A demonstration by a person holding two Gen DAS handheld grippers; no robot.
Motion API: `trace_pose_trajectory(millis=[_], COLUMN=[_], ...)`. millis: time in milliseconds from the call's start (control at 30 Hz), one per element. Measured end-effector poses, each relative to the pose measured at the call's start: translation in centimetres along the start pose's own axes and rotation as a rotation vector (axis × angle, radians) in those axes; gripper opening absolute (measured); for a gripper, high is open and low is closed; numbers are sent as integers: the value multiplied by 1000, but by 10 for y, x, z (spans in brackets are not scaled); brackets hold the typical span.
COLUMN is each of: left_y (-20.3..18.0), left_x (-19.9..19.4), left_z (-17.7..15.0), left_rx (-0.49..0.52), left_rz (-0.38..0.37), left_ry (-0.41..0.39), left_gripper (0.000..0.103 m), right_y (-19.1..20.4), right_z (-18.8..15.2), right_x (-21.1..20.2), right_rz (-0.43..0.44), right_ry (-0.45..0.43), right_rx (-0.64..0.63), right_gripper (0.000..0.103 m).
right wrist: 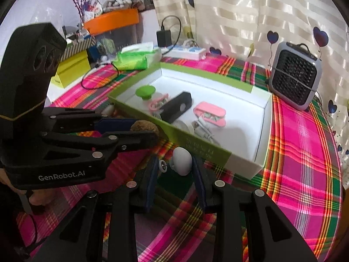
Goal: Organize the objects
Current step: 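Grasp the brown walnut with the left tool while the right tool grasps the white egg-shaped item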
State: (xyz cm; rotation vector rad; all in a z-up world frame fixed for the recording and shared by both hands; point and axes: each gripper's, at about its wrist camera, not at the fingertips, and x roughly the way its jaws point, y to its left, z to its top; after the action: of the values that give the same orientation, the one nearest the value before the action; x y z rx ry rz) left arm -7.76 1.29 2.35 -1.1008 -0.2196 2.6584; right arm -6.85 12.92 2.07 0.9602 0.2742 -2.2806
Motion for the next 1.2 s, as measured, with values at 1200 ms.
trace_pose_trajectory(millis=[1200], left_y=[2], left_x=[-17], left_z=[4], left_rx=[43], left_rz=[132], left_ry=[-111], left_gripper=[27], right_y=[-10], right_z=[8], right_x=[-13], right_rz=[-48], right_ry=[-139], right_rx=[98], right_gripper=[33])
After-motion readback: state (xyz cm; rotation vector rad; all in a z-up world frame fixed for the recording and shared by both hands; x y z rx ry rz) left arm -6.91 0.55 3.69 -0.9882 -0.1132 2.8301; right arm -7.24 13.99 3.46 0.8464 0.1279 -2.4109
